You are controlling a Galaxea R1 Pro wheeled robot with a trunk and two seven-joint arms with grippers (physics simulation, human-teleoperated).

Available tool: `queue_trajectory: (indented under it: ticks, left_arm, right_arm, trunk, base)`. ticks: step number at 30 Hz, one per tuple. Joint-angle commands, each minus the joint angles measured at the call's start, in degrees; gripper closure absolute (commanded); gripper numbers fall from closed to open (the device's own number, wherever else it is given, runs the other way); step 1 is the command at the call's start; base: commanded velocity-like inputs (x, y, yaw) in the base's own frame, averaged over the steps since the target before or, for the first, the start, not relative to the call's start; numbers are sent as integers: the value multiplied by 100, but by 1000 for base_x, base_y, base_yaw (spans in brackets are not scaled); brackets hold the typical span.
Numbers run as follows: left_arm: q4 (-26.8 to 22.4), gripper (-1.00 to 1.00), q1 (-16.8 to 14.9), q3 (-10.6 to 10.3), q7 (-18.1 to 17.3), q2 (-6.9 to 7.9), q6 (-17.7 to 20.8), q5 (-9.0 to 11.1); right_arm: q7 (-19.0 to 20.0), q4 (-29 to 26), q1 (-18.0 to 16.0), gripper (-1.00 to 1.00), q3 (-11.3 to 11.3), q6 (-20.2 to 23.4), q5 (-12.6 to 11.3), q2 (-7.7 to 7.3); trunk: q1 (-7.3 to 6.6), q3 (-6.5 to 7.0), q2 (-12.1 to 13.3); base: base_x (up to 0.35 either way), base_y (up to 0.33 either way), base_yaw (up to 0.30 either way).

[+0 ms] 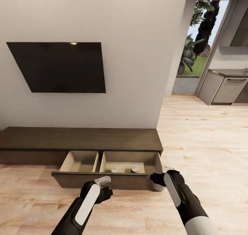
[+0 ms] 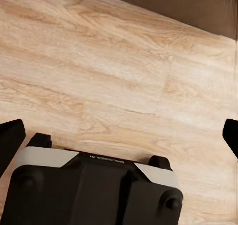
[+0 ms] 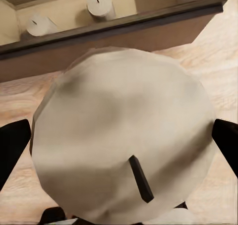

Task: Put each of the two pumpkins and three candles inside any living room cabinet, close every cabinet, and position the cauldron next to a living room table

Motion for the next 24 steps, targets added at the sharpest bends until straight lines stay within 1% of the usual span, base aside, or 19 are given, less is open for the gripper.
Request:
queue_trajectory:
  ticks: [1,4,7,9,11,12,13,15,16,18,20,21,24]
  left_arm:
    - [-227,-100,-24,12,75,2,263,44]
    - [-800,-100,-84,29,109,1,720,17]
    - [-897,-100,-347,33,127,4,827,10]
    - [-758,-100,-565,63,137,14,842,14]
    - [-387,-100,-883,184,141,14,818,13]
    - [-154,-100,-1019,238,138,13,801,8]
    - [200,-100,-1190,305,133,15,778,-1]
    - [533,-100,-1315,367,122,18,645,-10]
    - [663,-100,-1357,389,104,15,408,-3]
    - [834,-100,-1384,398,87,11,122,0]
    - [1071,-100,-1394,401,74,16,-39,-9]
    - [1248,-100,-1398,402,65,16,-164,-16]
    - [1416,-100,-1401,376,52,7,-497,-14]
  right_arm:
    - [-59,-49,-67,100,5,140,-48,3]
    - [-61,-80,-177,100,12,247,-29,6]
    - [-67,-87,-256,100,26,269,-16,11]
    - [-68,-76,-331,100,35,271,-15,13]
    - [-72,-58,-459,100,42,266,-14,37]
    - [-75,-50,-544,100,44,270,-14,89]
    - [-96,-6,-668,100,48,277,-11,197]
    - [-252,149,-762,100,81,254,-3,358]
    - [-467,319,-810,100,128,222,2,471]
    - [-751,513,-895,100,170,116,0,592]
    - [-909,657,-952,100,190,-18,-1,648]
    - [-964,720,-973,100,197,-76,-1,652]
    - [-1008,762,-989,100,202,-121,-4,658]
  trunk:
    - [4,-13,-12]
    - [4,-13,-12]
    - [4,-13,-12]
    - [4,-13,-12]
    - [4,-13,-12]
    - [4,-13,-12]
    - [4,-13,-12]
    - [4,-13,-12]
    - [4,-13,-12]
    - [4,-13,-12]
    - [4,-13,-12]
    - [4,-13,-12]
    - [4,-13,-12]
  base:
    - [0,0,0]
    - [0,0,0]
    - [0,0,0]
    - [0,0,0]
    - [0,0,0]
    - [0,0,0]
    - [0,0,0]
    - [0,0,0]
    - [0,0,0]
    - [0,0,0]
    - [0,0,0]
    - [0,0,0]
    - [0,0,0]
